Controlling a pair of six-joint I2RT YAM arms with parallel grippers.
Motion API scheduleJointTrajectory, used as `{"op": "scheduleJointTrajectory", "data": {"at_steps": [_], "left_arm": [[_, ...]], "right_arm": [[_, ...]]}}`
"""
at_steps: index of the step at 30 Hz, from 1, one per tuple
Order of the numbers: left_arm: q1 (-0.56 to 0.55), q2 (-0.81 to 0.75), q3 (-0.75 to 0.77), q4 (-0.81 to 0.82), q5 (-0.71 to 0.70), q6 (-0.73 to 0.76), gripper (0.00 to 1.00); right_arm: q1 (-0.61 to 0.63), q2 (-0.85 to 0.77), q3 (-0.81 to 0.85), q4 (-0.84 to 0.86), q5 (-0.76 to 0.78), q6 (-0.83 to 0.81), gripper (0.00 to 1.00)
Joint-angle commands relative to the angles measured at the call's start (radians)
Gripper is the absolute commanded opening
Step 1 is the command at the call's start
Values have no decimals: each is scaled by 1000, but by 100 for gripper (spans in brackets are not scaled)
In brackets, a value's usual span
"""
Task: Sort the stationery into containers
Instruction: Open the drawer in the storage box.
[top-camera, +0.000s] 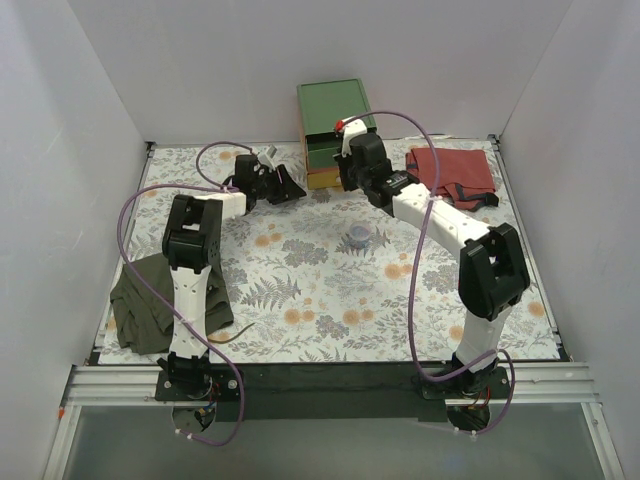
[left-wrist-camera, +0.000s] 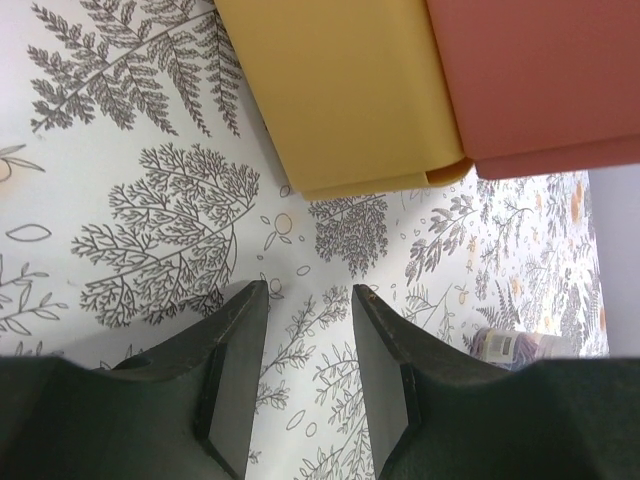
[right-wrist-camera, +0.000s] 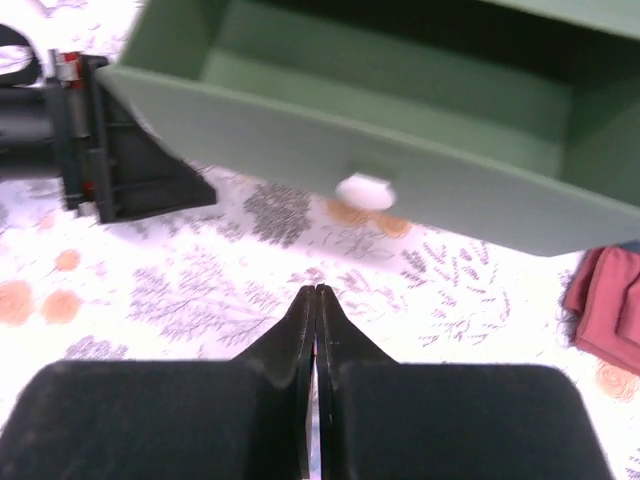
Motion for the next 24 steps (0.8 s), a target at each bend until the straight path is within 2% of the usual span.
{"op": "scheduleJointTrajectory", "data": {"at_steps": [1, 8, 10, 11, 12, 13, 14, 16, 18, 20, 24], "left_arm": [[-14, -91, -40, -7, -21, 18, 39], [-31, -133, -79, -19, -47, 40, 39], [-42, -148, -76, -51, -64, 75, 39], [-45, -154, -78, -60, -79, 86, 40], [-51, -165, -79, -66, -82, 94, 40], [-51, -171, -84, -71, -84, 98, 40], [-51, -174, -92, -74, -82, 98, 40], [-51, -188, -101, -79, -82, 100, 40], [-51, -197, -113, -82, -81, 104, 37], [-51, -208, -122, -93, -82, 107, 37], [-51, -231, -141, -120, -76, 118, 38]], "right_arm": [[16, -85, -35, -5, -23, 7, 1], [21, -113, -60, 5, 2, -16, 1], [16, -113, -44, 13, -14, -40, 27], [11, -111, -32, 15, -30, -43, 36], [8, -111, -21, 15, -66, -74, 51], [5, -108, 6, 16, -92, -88, 54], [-4, -107, 19, 16, -111, -95, 54], [-7, -99, 46, 19, -110, -100, 43], [-16, -81, 86, 22, -93, -100, 38], [-24, -64, 135, 28, -85, -118, 40], [-41, -1, 219, 31, -120, -163, 52]]}}
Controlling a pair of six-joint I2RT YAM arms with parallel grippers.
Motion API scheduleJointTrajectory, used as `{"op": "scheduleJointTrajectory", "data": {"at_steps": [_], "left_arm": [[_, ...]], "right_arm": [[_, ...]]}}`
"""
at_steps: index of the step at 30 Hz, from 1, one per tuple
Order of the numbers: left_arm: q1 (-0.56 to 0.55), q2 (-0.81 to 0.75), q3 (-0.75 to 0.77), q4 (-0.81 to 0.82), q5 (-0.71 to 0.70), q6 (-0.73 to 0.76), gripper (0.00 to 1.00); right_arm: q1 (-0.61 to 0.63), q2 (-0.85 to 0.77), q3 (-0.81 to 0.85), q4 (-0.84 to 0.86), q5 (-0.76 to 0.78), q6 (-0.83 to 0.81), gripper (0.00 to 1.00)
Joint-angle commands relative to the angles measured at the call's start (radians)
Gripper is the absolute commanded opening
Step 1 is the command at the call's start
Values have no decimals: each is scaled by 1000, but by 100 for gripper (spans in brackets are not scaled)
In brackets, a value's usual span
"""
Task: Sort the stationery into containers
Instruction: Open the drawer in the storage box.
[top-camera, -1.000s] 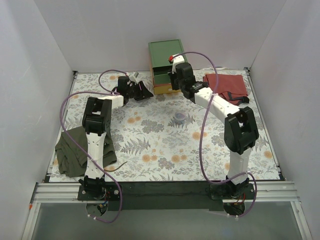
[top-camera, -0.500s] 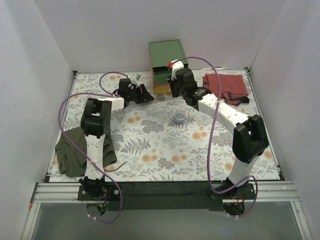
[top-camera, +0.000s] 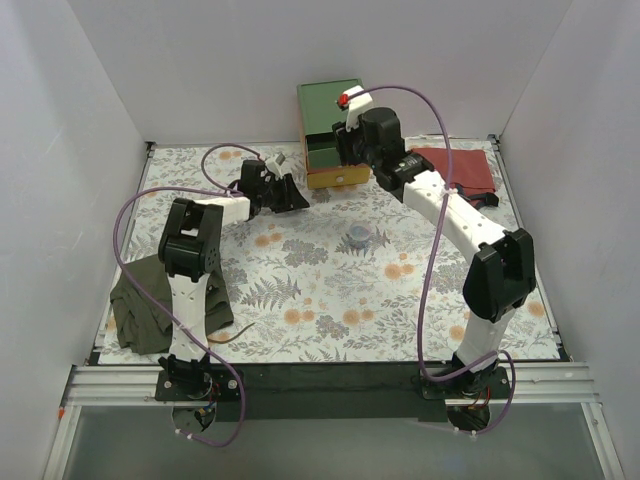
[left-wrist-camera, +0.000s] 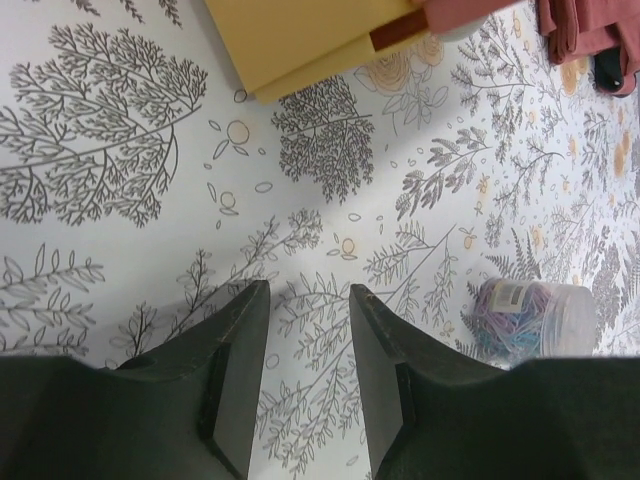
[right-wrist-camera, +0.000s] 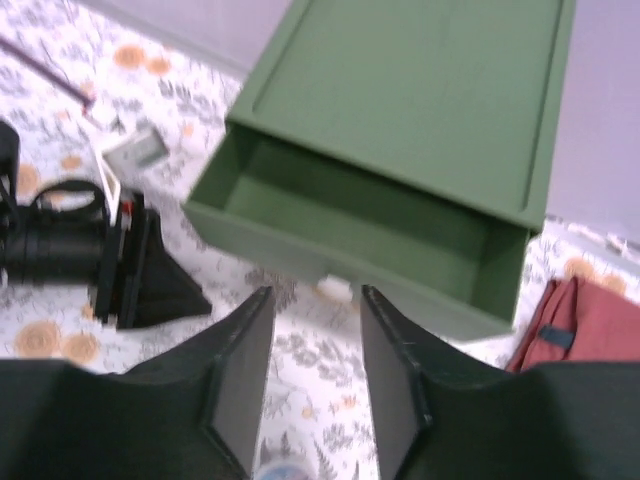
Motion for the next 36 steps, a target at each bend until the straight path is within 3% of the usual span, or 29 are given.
{"op": "scheduleJointTrajectory", "data": {"at_steps": [1, 2, 6, 9, 12, 15, 17, 20, 26, 30, 36], "left_arm": [[-2, -115, -20, -56, -1, 38, 38], [0, -117, -20, -62, 2, 41, 38], [-2, -120, -15, -82, 6, 53, 38], [-2, -126, -15, -88, 3, 68, 38], [-3, -129, -26, -90, 0, 75, 38], [-2, -129, -37, -83, 0, 73, 38], [-2, -128, -43, -79, -1, 70, 38], [-2, -125, -44, -76, -1, 67, 38], [-2, -122, -43, -80, -8, 68, 38], [3, -120, -46, -83, -9, 72, 38], [3, -111, -46, -73, -3, 65, 38]], "right_arm": [[-20, 62, 124, 52, -55, -66, 55], [-26, 75, 138, 50, -73, -89, 58], [-37, 138, 218, 20, -248, -233, 89], [-52, 153, 253, -60, -428, -468, 94], [-103, 152, 262, -91, -585, -638, 95], [-157, 216, 386, -173, -665, -701, 95], [-192, 292, 532, -258, -693, -704, 96], [-221, 351, 626, -293, -727, -697, 96], [-230, 339, 588, -298, -804, -684, 90], [-229, 337, 577, -289, -766, -649, 84], [-227, 343, 565, -257, -706, -689, 85]]}}
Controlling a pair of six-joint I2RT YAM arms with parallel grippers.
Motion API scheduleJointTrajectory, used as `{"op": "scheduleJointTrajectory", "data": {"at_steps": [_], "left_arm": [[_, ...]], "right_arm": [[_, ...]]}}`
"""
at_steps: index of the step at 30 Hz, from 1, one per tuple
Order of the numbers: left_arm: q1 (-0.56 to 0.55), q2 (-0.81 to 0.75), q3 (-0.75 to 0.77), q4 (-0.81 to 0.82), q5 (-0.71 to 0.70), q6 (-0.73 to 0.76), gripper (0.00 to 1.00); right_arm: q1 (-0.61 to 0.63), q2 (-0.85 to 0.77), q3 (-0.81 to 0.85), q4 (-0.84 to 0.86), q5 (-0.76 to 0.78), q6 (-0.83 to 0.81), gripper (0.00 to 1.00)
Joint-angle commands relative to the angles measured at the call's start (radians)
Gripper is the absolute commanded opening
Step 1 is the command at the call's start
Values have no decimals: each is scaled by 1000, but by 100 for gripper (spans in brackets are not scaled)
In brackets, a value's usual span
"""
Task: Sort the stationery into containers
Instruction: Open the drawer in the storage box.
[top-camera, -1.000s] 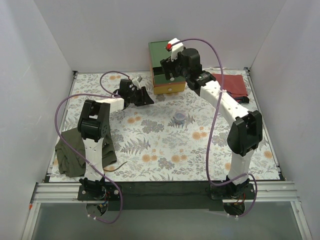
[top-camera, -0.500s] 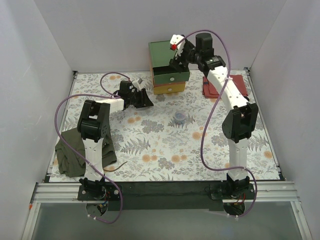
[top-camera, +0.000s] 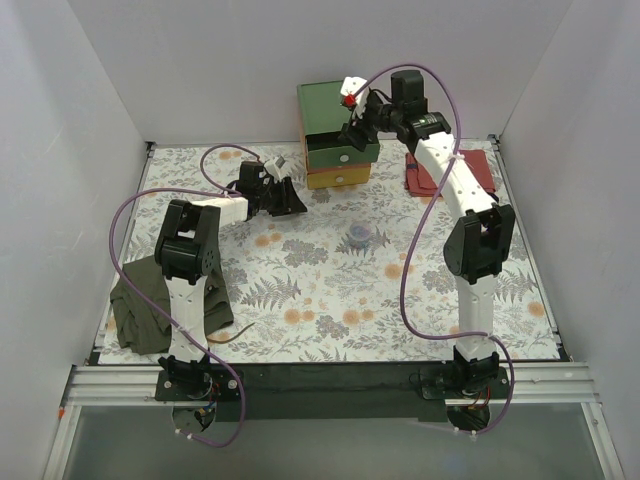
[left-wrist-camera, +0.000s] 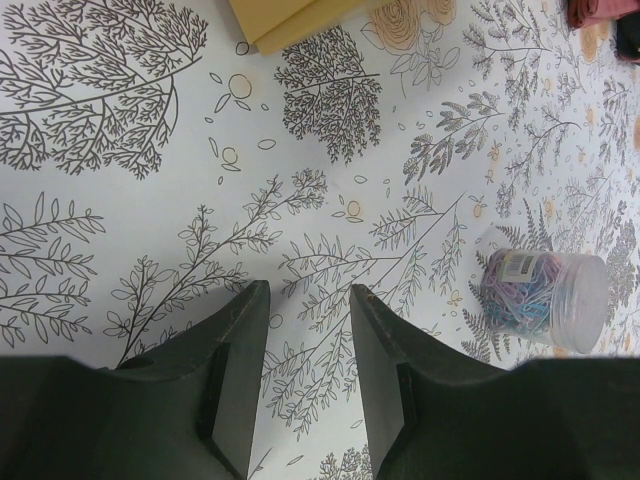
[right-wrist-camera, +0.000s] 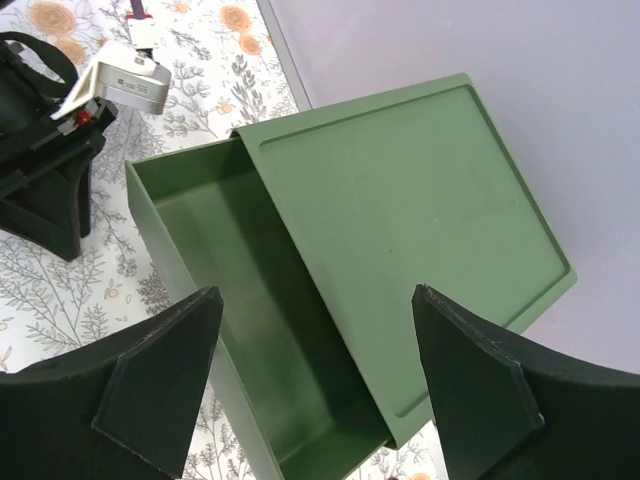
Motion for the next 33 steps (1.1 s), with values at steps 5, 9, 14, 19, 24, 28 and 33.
{"op": "scheduleJointTrajectory", "data": {"at_steps": [5, 9, 14, 19, 24, 28, 33], "left_arm": [[3, -63, -15, 9, -5, 10, 38], [3, -66, -25, 14, -5, 4, 38], [1, -69, -29, 14, -8, 8, 38], [3, -72, -32, 12, -11, 12, 38], [3, -69, -37, 29, -9, 2, 38], [1, -69, -39, 37, -8, -4, 38], [0, -74, -43, 38, -8, -4, 38]], "right_arm": [[-3, 27, 38, 47, 85, -47, 87], [-4, 45, 50, 73, 127, -68, 88], [-3, 65, 61, 93, 142, -131, 89], [-1, 39, 32, 93, 128, -172, 90], [5, -8, -14, 66, 110, -205, 91], [7, -33, -23, 24, 105, -221, 91], [2, -57, -17, 10, 95, -215, 90]]}}
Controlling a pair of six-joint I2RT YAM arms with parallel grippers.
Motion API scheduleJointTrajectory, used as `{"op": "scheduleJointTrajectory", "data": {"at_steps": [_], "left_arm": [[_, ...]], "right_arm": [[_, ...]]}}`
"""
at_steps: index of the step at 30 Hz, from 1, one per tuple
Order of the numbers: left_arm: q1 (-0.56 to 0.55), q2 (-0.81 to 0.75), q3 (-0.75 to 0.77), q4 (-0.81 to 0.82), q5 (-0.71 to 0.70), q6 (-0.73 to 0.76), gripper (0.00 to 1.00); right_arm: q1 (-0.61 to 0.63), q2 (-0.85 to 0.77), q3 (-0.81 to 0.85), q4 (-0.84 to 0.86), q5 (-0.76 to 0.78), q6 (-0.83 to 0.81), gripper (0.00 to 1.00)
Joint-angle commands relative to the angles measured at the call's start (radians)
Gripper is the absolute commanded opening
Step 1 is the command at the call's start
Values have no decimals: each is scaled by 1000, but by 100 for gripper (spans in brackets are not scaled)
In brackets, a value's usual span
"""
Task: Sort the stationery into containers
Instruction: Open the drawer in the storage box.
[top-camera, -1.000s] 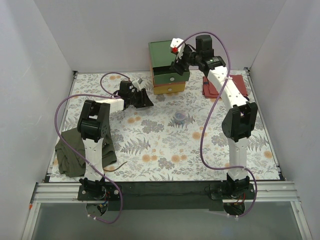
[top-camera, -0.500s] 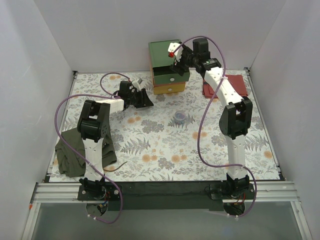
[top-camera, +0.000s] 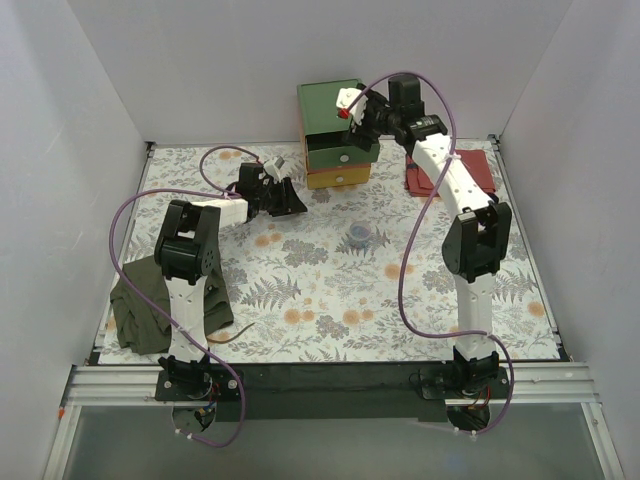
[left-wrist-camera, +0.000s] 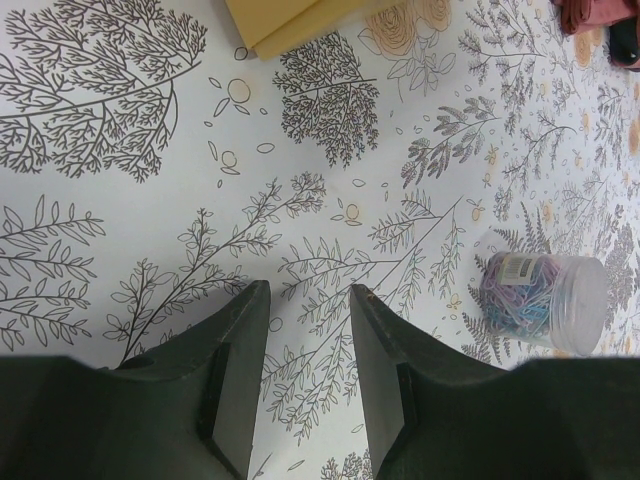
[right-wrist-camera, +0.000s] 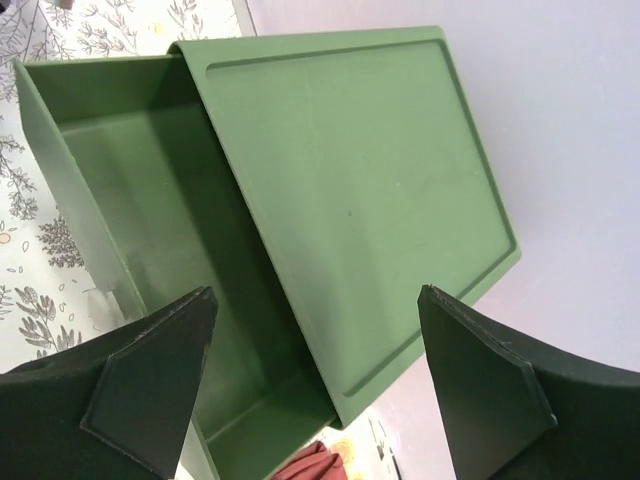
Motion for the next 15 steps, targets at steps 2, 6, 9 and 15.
{"op": "scheduleJointTrajectory", "data": {"at_steps": [2, 6, 9, 15], "left_arm": [[-2, -74, -23, -5, -10, 10, 38], [-8, -83, -35, -5, -17, 25, 39], [-16, -90, -49, -2, -22, 27, 39], [-25, -110, -64, -4, -34, 44, 39]], "right_arm": [[-7, -106, 19, -6, -100, 38, 90], [-9, -145, -9, -47, -220, 39, 88], [-7, -131, 12, -104, -280, 32, 81], [-6, -99, 31, -143, -343, 26, 75]]}}
